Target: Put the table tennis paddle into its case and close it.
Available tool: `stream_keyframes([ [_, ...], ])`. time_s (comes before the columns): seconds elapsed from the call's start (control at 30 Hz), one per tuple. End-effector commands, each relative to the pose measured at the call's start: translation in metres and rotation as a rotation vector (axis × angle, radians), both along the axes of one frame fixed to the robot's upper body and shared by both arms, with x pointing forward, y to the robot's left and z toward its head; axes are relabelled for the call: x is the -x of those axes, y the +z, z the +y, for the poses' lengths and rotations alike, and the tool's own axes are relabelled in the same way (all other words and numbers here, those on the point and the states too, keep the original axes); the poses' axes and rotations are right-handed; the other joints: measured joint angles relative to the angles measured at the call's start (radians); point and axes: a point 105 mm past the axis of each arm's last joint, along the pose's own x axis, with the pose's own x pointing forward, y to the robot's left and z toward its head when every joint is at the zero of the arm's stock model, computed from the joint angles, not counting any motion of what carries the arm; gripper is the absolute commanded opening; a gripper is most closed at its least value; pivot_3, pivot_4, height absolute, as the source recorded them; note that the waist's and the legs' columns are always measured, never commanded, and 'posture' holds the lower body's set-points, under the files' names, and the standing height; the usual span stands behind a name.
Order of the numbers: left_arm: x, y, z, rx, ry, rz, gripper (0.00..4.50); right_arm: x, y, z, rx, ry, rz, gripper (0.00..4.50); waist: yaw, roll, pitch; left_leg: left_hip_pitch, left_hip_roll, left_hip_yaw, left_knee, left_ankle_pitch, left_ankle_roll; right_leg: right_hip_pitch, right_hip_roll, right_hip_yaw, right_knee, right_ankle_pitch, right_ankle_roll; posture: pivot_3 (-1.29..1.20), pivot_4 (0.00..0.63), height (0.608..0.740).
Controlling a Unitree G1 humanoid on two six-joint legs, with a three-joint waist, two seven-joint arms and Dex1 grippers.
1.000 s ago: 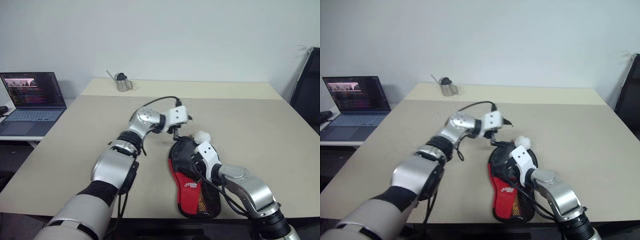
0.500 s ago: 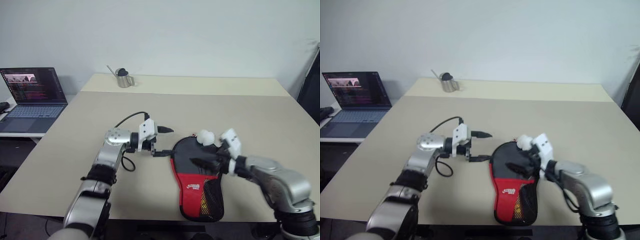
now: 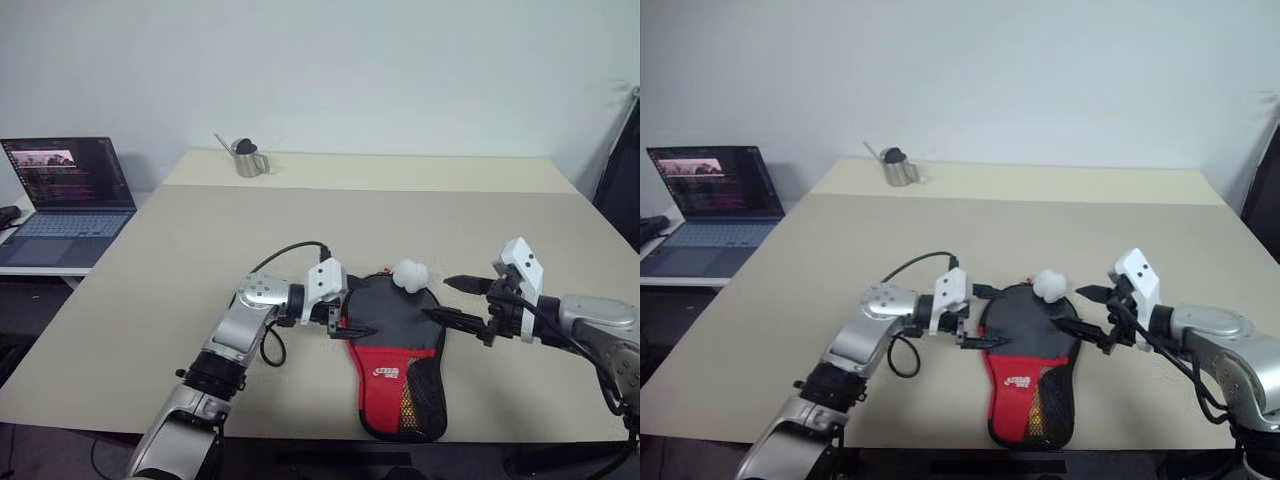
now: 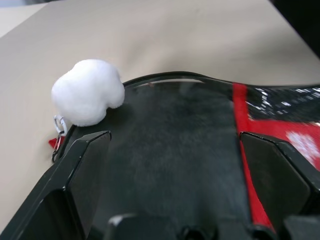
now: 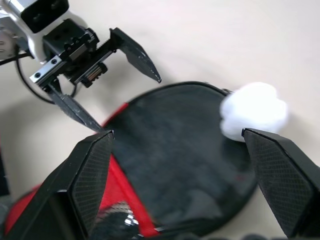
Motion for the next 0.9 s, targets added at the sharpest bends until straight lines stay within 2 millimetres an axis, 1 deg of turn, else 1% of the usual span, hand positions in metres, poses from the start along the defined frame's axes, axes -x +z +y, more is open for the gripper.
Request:
stream_keyframes([
  [0.03, -0.005, 0.010, -0.010, 0.041, 0.048, -0.041, 4.48, -0.005, 0.012, -0.006, 0.019, -0.004, -0.066, 4.50, 0.001, 0.000, 0.000, 0.000, 0.000, 0.000, 0.000, 0.000, 0.000, 0.000, 0.000, 0.000, 0.000, 0.000, 0.000, 0.00, 0.150, 0.740],
  [0.1, -0.006, 0.006, -0.013, 0.025, 0.063, -0.062, 4.48, -0.011, 0.015, -0.009, 0.023, -0.021, -0.085, 4.50, 0.002, 0.000, 0.000, 0.000, 0.000, 0.000, 0.000, 0.000, 0.000, 0.000, 0.000, 0.000, 0.000, 0.000, 0.000, 0.00, 0.150, 0.740],
  [0.2, -0.003, -0.001, -0.017, 0.007, 0.049, -0.057, 4.48, -0.017, 0.019, -0.012, 0.022, -0.031, -0.107, 4.50, 0.002, 0.000, 0.000, 0.000, 0.000, 0.001, 0.000, 0.000, 0.000, 0.000, 0.000, 0.001, 0.000, 0.000, 0.000, 0.00, 0.150, 0.740],
  [0.33, 0.014, -0.006, -0.031, 0.002, -0.059, -0.017, 4.48, -0.025, 0.021, -0.014, 0.030, -0.030, -0.115, 4.50, 0.002, 0.000, 0.000, 0.000, 0.000, 0.001, 0.000, 0.000, 0.000, 0.000, 0.000, 0.001, 0.000, 0.000, 0.000, 0.00, 0.150, 0.740],
  [0.47, 0.013, -0.009, -0.036, -0.010, -0.070, -0.005, 4.48, -0.027, 0.020, -0.012, 0.032, -0.026, -0.119, 4.50, 0.003, 0.000, 0.000, 0.000, 0.000, 0.001, 0.000, 0.000, 0.000, 0.000, 0.000, 0.001, 0.000, 0.000, 0.000, 0.00, 0.150, 0.740],
  [0.6, 0.019, -0.019, -0.046, -0.038, -0.106, 0.007, 4.48, -0.028, 0.019, -0.010, 0.031, -0.023, -0.120, 4.50, 0.003, 0.000, 0.000, 0.000, 0.000, 0.001, 0.000, 0.000, 0.000, 0.000, 0.000, 0.001, 0.000, 0.000, 0.000, 0.00, 0.150, 0.740],
  [0.73, 0.020, -0.035, -0.050, -0.092, -0.125, 0.004, 4.48, -0.028, 0.020, -0.009, 0.030, -0.025, -0.125, 4.50, 0.003, 0.000, 0.000, 0.000, 0.000, 0.001, 0.000, 0.000, 0.000, 0.000, 0.000, 0.001, 0.000, 0.000, 0.000, 0.00, 0.150, 0.740],
  [0.8, 0.020, -0.042, -0.052, -0.104, -0.123, 0.007, 4.48, -0.031, 0.022, -0.008, 0.028, -0.030, -0.138, 4.50, 0.004, 0.001, 0.000, 0.000, 0.000, 0.001, 0.000, 0.000, 0.000, 0.000, 0.000, 0.001, 0.000, 0.000, 0.000, 0.00, 0.150, 0.740],
  [0.9, 0.020, -0.051, -0.055, -0.115, -0.122, 0.023, 4.48, -0.041, 0.027, -0.005, 0.020, -0.048, -0.172, 4.50, 0.004, 0.001, 0.000, 0.001, 0.000, 0.001, 0.000, 0.000, 0.000, 0.001, 0.000, 0.001, 0.000, 0.000, 0.000, 0.00, 0.150, 0.740],
])
